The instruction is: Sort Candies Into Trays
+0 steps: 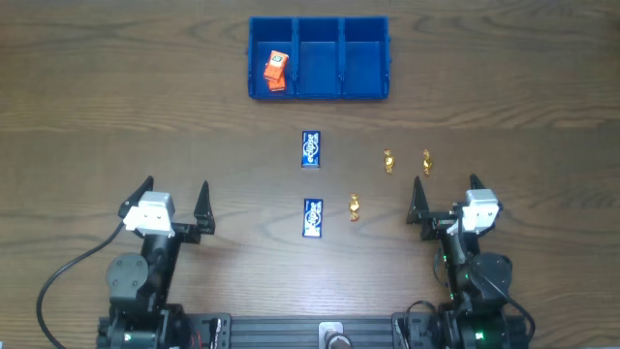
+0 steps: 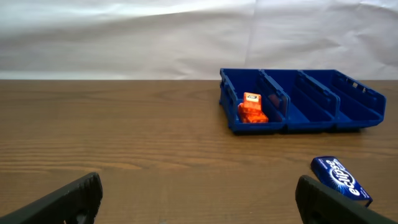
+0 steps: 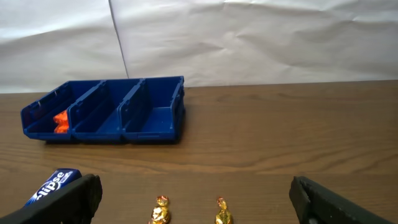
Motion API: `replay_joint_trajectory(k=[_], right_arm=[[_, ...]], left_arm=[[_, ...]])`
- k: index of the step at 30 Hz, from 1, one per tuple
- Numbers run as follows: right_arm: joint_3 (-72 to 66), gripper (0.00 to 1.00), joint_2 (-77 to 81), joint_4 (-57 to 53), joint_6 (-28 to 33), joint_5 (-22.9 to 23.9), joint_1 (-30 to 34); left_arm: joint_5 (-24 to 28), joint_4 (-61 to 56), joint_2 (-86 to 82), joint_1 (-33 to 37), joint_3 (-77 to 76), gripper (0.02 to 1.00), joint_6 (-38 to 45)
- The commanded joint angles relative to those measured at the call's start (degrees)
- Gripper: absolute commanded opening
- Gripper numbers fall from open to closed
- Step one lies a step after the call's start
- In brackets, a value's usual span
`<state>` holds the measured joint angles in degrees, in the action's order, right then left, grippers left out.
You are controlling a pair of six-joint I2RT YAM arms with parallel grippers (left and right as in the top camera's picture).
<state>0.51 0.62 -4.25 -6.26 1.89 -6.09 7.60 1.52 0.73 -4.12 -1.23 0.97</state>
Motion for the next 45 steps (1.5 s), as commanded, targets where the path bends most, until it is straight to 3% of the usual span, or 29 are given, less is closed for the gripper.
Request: replay_joint_trajectory(k=[1, 6, 8, 12, 18, 21, 24, 25, 29, 33, 39, 45], right_arm=[[-0.07, 0.998, -0.39, -0.39, 0.37, 0.09, -0.22], [-0.07, 0.998, -0.42, -0.31, 0.33, 0.00, -0.22], [-0.07, 0.998, -0.35, 1.33, -0.02, -2.78, -0.22], [8.13, 0.998, 5.81, 2.51, -13.68, -12.44, -0.22], [32.28, 0.998, 27.91, -7.80, -13.64, -31.61, -0.22], [46.07, 0.998, 41.05, -19.85, -13.46, -36.22, -0.33], [58.40, 0.998, 52.24, -34.56, -12.85, -35.85, -1.29], [66.69, 0.998, 60.37, -45.77, -11.47, -34.32, -3.45], [75.36, 0.998, 72.17, -57.79, -12.28, -23.02, -12.24], [76.43, 0.998, 81.42, -59.36, -18.51, -16.15, -23.45], [76.39, 0.998, 91.80, -58.16, -28.37, -6.32, -34.86], [76.24, 0.998, 100.83, -55.39, -33.92, -3.98, -39.52]], left_arm=[[1.22, 2.16, -0.48, 0.35, 0.96, 0.998, 0.33], [1.22, 2.16, -0.48, 0.35, 0.96, 0.998, 0.33], [1.22, 2.16, -0.48, 0.35, 0.96, 0.996, 0.33], [1.22, 2.16, -0.48, 0.35, 0.96, 0.998, 0.33], [1.22, 2.16, -0.48, 0.35, 0.96, 0.998, 0.33], [1.22, 2.16, -0.48, 0.35, 0.96, 0.996, 0.33], [1.22, 2.16, -0.48, 0.35, 0.96, 0.998, 0.33], [1.22, 2.16, -0.48, 0.35, 0.96, 0.998, 0.33], [1.22, 2.16, -0.48, 0.35, 0.96, 0.998, 0.33], [1.22, 2.16, -0.48, 0.35, 0.96, 0.998, 0.33], [1.22, 2.16, -0.48, 0.35, 0.96, 0.998, 0.33], [1.22, 2.16, -0.48, 0.35, 0.96, 0.998, 0.33]])
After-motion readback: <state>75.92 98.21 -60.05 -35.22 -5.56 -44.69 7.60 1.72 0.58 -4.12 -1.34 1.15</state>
